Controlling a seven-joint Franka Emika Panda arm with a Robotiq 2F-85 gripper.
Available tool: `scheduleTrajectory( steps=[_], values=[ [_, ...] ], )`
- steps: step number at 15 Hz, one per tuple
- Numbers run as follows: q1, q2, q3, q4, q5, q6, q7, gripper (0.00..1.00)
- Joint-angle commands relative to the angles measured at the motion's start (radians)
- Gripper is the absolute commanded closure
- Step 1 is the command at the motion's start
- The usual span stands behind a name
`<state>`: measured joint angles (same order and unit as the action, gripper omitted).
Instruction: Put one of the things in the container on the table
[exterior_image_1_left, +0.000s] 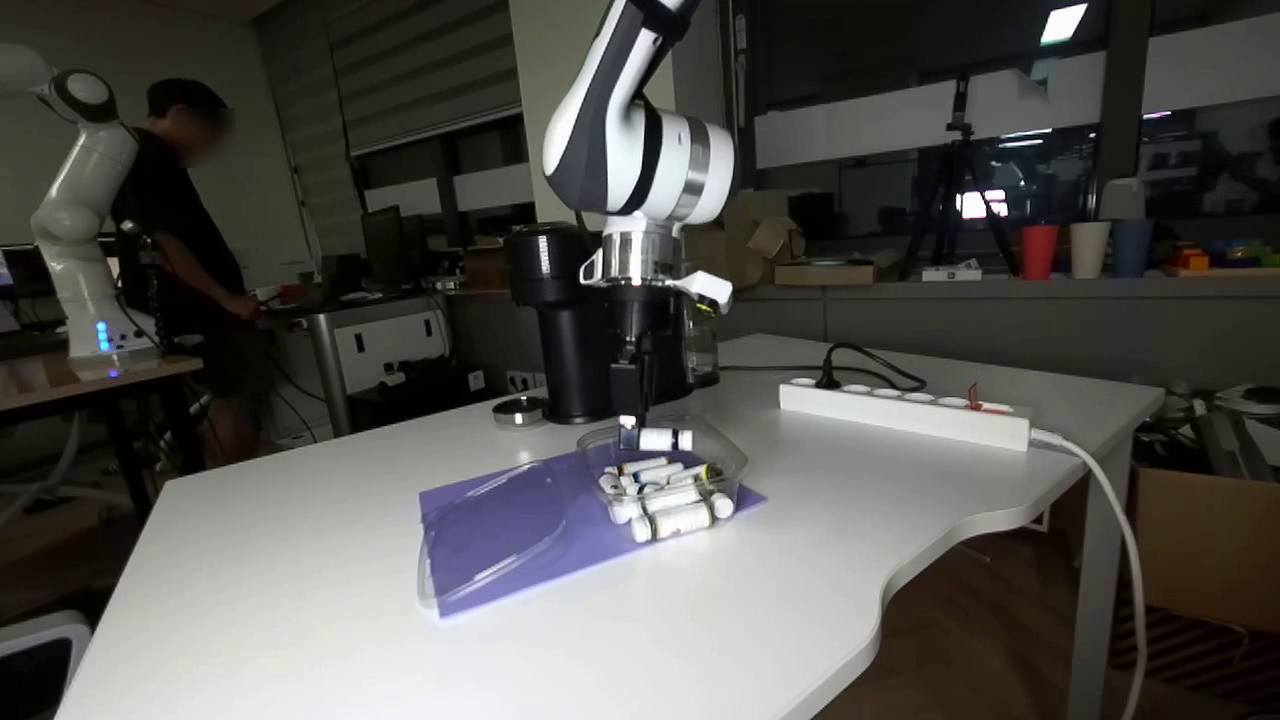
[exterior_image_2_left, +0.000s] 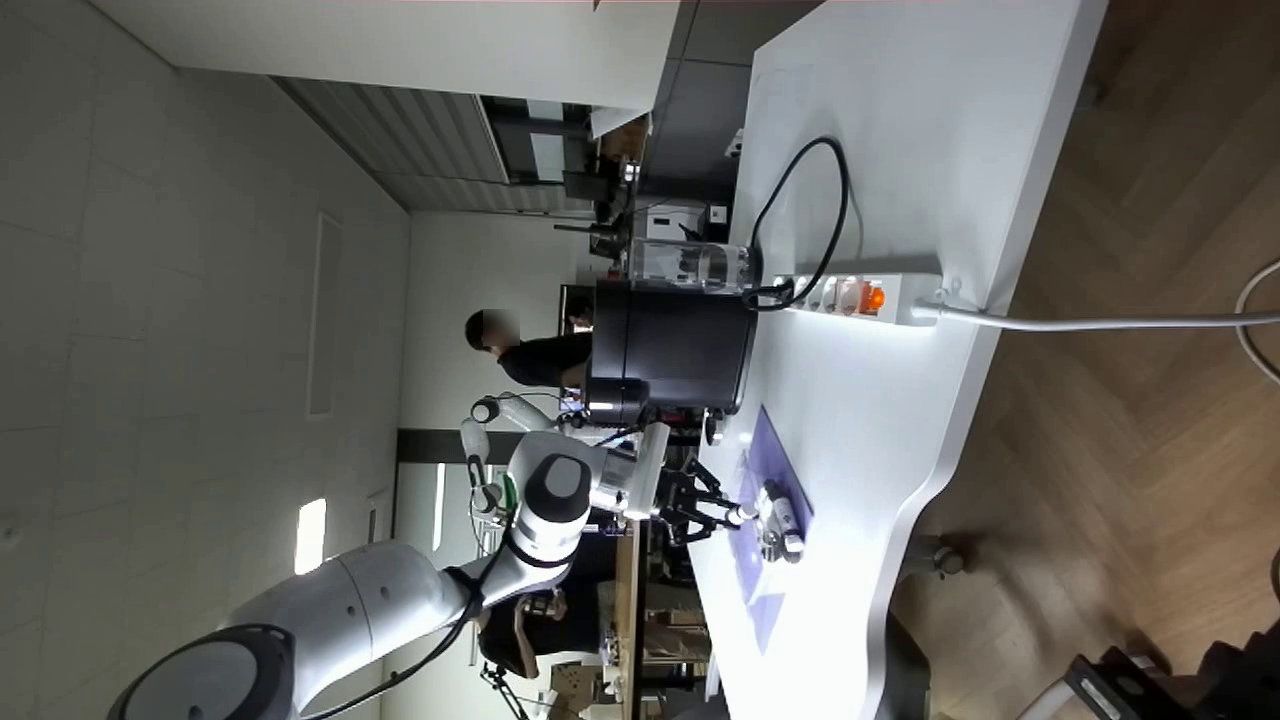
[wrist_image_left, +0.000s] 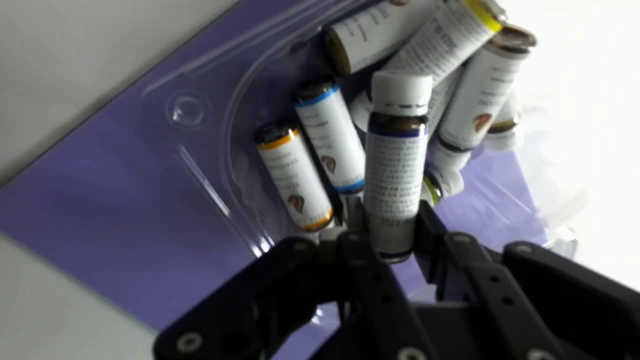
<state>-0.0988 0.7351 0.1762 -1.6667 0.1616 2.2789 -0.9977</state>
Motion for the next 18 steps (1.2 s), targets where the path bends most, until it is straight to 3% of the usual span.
scheduleTrajectory(
  steps=[1,4,6,12,18],
  values=[
    [-0.043,-0.096,0.006,0.019,0.087,-0.088,0.111,0.93],
    [-0.093,-0.124,0.001,0.039,0.182,-0.058,0.117,0.93],
    [-0.107,-0.108,-0.010,0.066,0.183,-0.025,0.063,0.93],
    [-0.059,0.005,-0.042,0.163,0.020,0.074,-0.018,0.93],
    [0.023,0.182,-0.063,0.335,-0.198,0.092,-0.043,0.93]
  ],
)
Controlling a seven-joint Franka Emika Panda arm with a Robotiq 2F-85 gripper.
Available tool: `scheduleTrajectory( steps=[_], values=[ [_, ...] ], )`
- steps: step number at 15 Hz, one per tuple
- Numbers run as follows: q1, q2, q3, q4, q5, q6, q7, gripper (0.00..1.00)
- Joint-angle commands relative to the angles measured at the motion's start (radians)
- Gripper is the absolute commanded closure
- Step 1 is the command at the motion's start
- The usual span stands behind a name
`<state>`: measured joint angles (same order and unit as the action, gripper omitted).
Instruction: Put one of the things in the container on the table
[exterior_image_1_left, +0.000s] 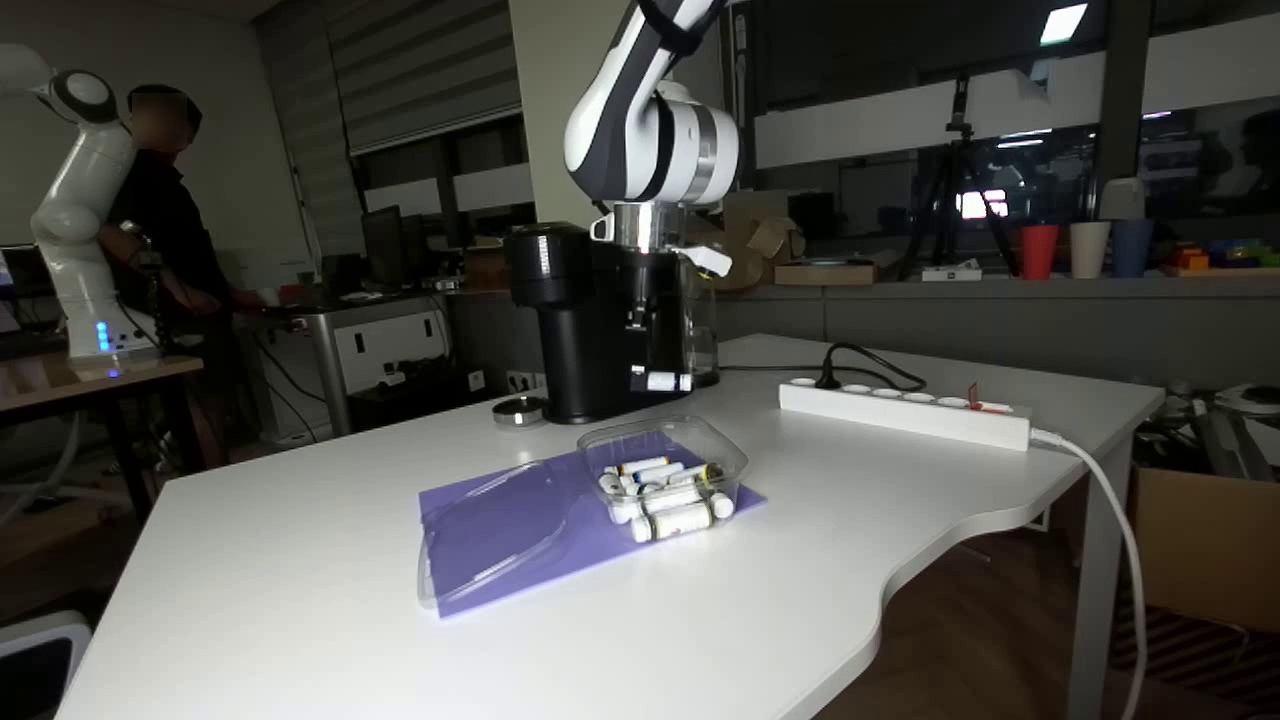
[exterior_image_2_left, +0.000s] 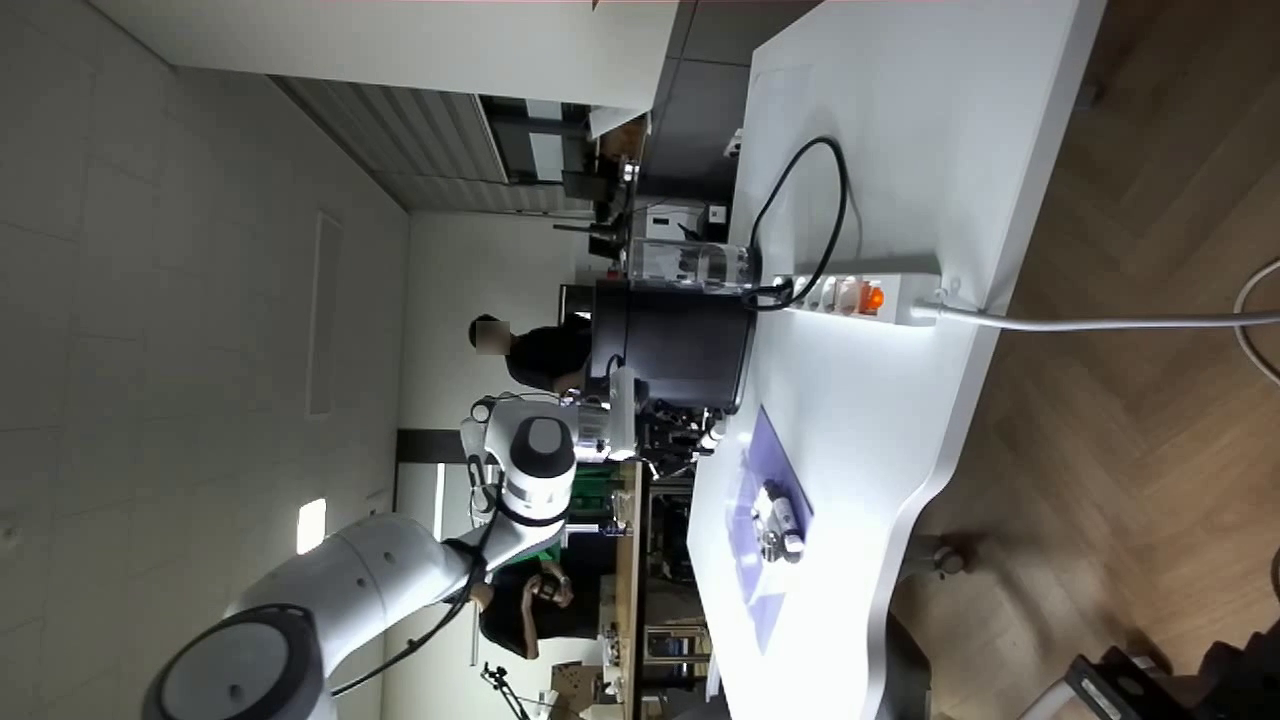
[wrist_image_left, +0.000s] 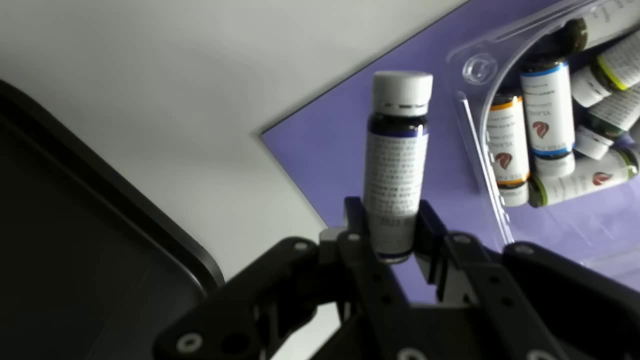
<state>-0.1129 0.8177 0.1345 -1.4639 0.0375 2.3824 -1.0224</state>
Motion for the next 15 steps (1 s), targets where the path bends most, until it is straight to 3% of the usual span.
scheduleTrajectory(
  steps=[1,7,8,9,11,15],
  values=[
    [0.045,0.130,-0.021,0.168,-0.095,-0.016,-0.023,0.93],
    [0.056,0.267,0.003,0.324,-0.111,-0.031,-0.054,0.93],
    [0.056,0.279,0.008,0.339,-0.105,-0.037,-0.054,0.83],
    [0.057,0.288,0.012,0.353,-0.100,-0.049,-0.051,0.48],
    [0.062,0.298,0.012,0.374,-0.096,-0.061,-0.037,0.41],
    [0.061,0.265,0.015,0.399,-0.075,-0.110,0.006,0.14]
  ],
)
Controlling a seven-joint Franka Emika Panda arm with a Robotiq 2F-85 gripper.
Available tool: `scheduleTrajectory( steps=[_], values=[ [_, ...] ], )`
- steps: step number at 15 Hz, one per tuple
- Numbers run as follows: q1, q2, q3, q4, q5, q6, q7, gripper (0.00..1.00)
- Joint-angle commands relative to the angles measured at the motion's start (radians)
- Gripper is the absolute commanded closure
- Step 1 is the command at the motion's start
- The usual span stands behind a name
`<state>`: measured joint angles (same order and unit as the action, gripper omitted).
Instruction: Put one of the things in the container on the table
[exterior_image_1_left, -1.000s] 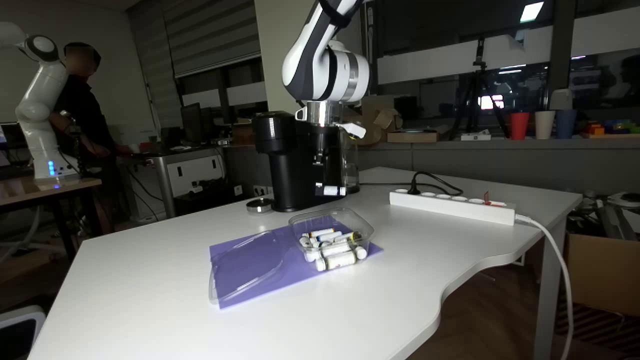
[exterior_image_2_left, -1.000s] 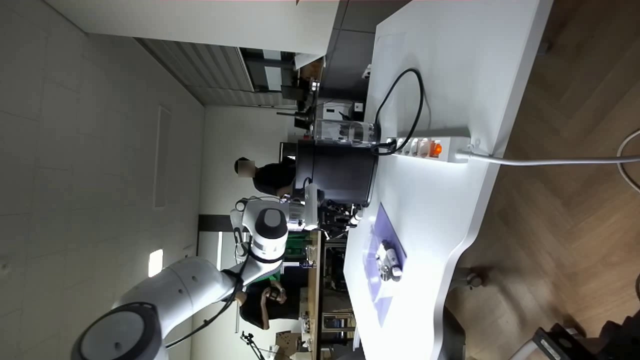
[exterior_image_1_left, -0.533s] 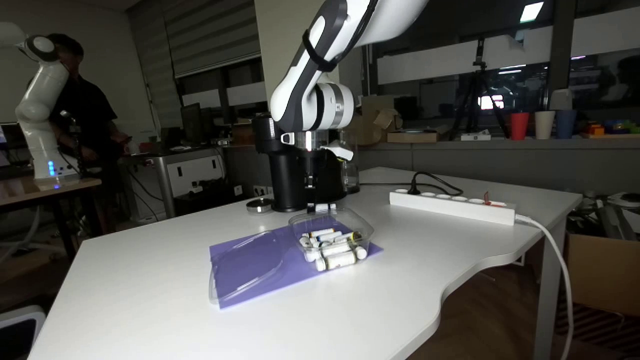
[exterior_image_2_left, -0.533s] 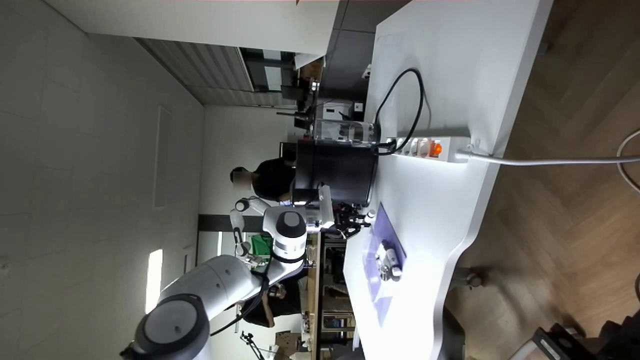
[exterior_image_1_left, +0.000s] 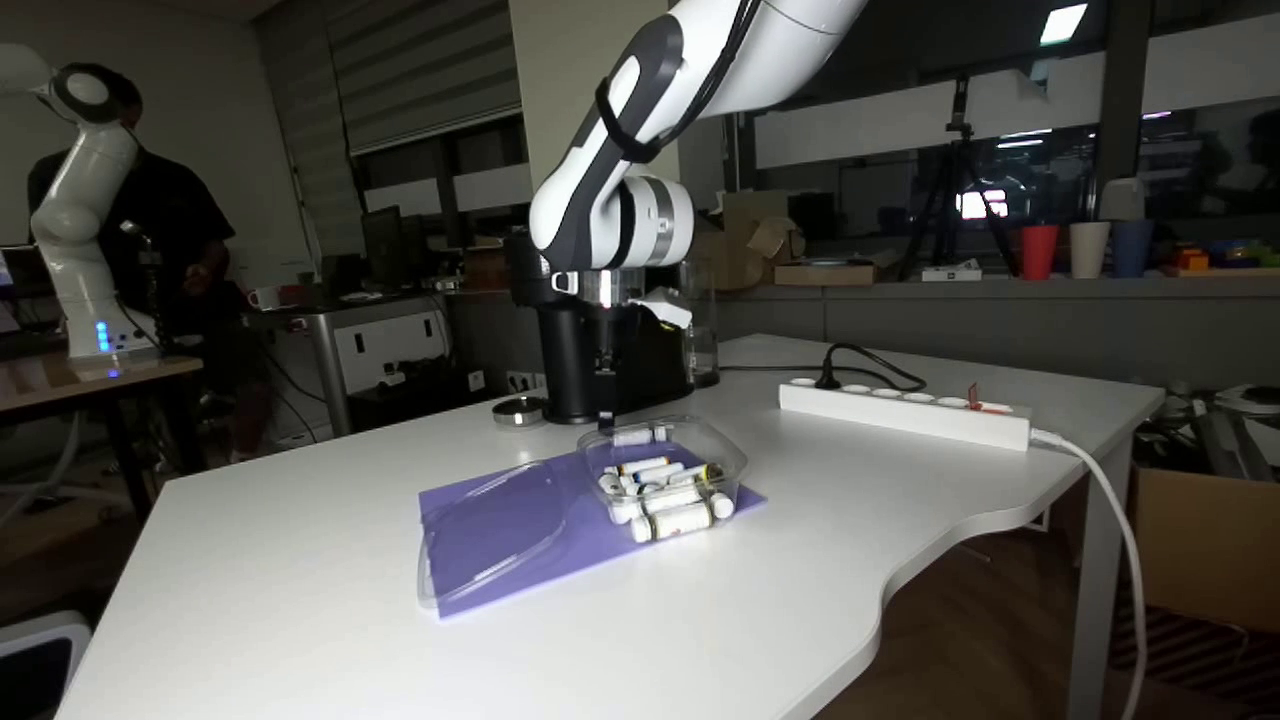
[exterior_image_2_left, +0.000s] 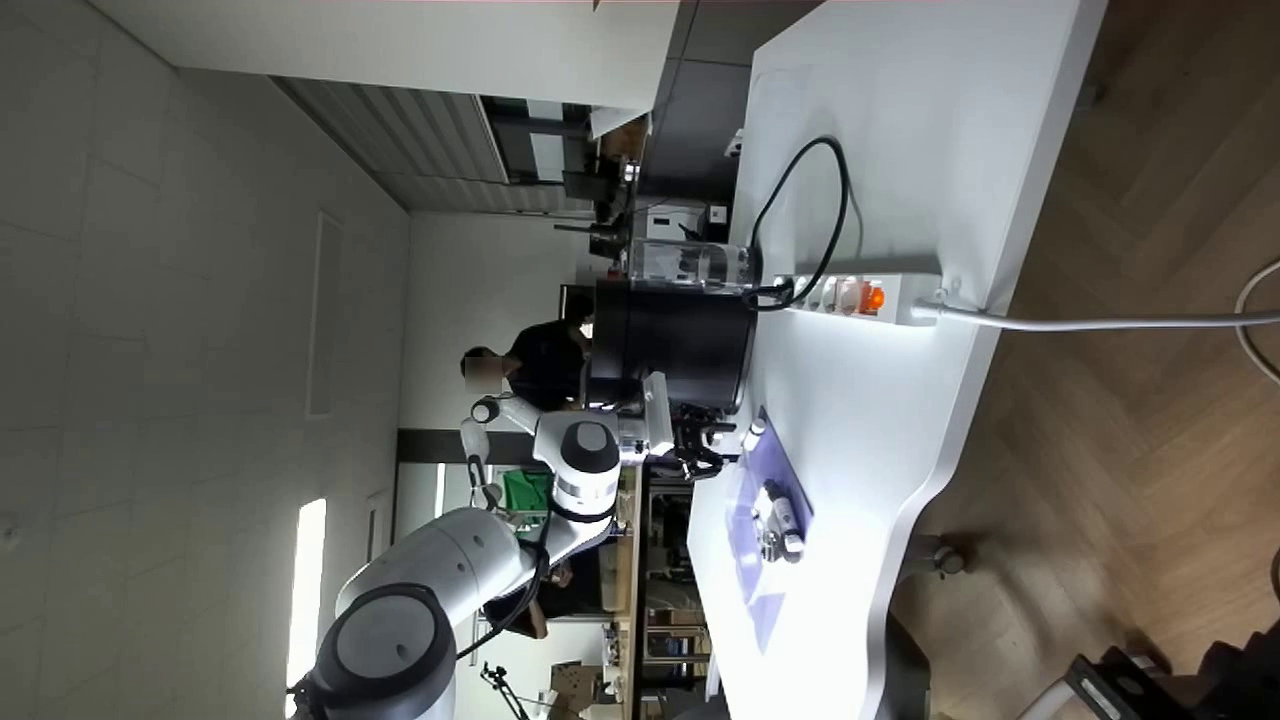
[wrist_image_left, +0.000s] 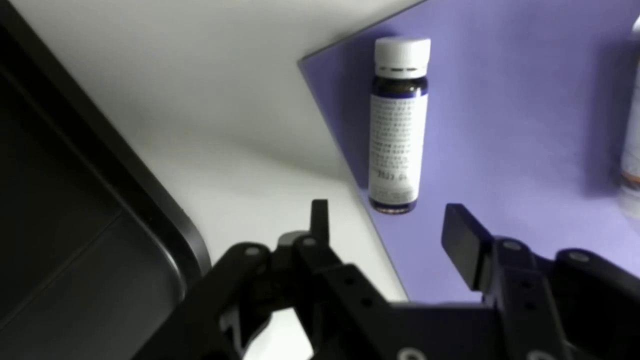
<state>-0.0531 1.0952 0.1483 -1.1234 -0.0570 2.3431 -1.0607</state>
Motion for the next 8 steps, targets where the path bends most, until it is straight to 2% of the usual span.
scheduleTrajectory(
  steps=[1,3,5,6,8],
  values=[
    [0.000,-0.024,0.001,0.069,0.028,-0.105,0.061,0.07],
    [-0.005,-0.057,-0.002,0.090,0.056,-0.227,0.111,0.00],
    [-0.010,-0.096,-0.010,0.109,0.078,-0.388,0.167,0.00],
    [-0.006,-0.057,-0.003,0.095,0.062,-0.284,0.102,0.00],
    [-0.011,-0.091,-0.005,0.103,0.074,-0.364,0.125,0.00]
  ],
)
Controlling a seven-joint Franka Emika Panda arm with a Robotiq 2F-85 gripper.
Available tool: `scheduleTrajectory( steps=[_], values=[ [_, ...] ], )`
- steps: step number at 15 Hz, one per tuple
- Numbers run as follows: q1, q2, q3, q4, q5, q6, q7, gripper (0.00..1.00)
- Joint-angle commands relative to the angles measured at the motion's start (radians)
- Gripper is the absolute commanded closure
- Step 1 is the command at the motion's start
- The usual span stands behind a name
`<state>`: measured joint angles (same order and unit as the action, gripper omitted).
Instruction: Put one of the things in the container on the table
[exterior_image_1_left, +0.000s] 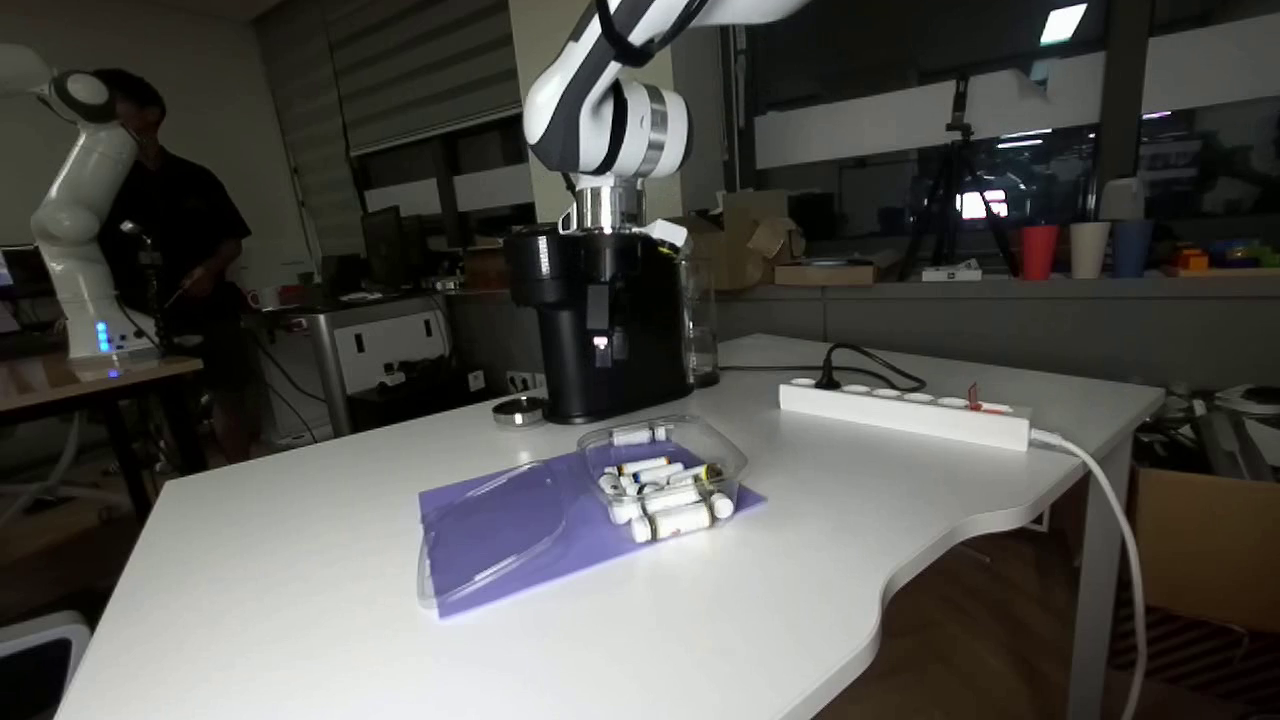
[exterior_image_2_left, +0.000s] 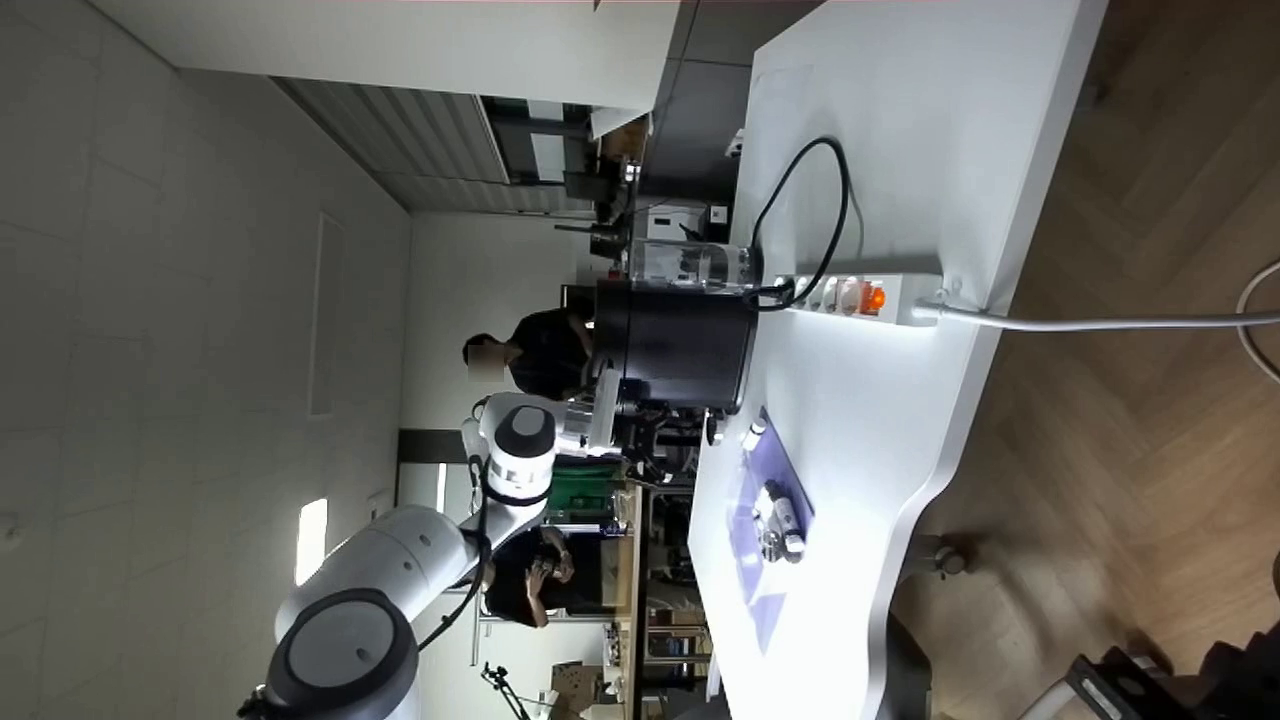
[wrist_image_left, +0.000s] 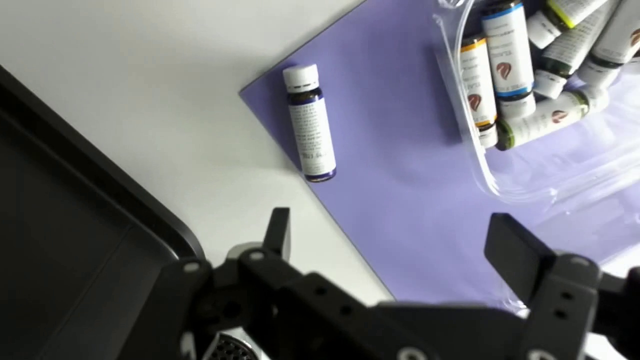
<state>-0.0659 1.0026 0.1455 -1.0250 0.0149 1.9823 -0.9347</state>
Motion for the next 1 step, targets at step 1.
scheduleTrajectory(
  steps=[1],
  values=[
    [0.001,-0.005,-0.003,0.004,0.005,-0.013,0.004,0.00]
  ],
)
